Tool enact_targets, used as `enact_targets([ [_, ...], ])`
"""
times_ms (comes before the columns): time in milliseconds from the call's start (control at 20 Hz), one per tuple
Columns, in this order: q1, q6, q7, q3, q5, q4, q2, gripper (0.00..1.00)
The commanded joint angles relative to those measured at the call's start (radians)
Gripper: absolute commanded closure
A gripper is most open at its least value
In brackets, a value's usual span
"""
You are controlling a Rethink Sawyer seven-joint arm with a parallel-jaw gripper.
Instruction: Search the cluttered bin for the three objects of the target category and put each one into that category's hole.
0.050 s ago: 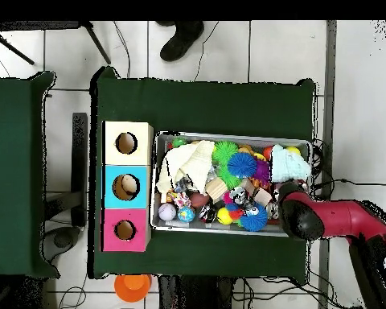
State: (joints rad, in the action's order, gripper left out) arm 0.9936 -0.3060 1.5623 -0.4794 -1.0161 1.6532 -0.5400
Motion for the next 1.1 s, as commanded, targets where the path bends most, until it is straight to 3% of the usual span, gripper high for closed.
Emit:
enact_targets([
  [50,-0.041,-0.017,-0.187,-0.037,-0.102,-0.042,-0.041,0.0],
  [450,-0.14,0.126,0.008,0.061,-0.191,-0.007,-0.113,0.0],
  [600,-0.177,0.169,0.068,0.087,-0.187,-0.003,-0.134,0.0],
  [800,-0.263,0.236,0.145,0.167,-0.184,-0.08,-0.069,0.0],
  [1100,-0.356,0.282,0.139,0.269,-0.17,-0.171,0.038,0.0],
])
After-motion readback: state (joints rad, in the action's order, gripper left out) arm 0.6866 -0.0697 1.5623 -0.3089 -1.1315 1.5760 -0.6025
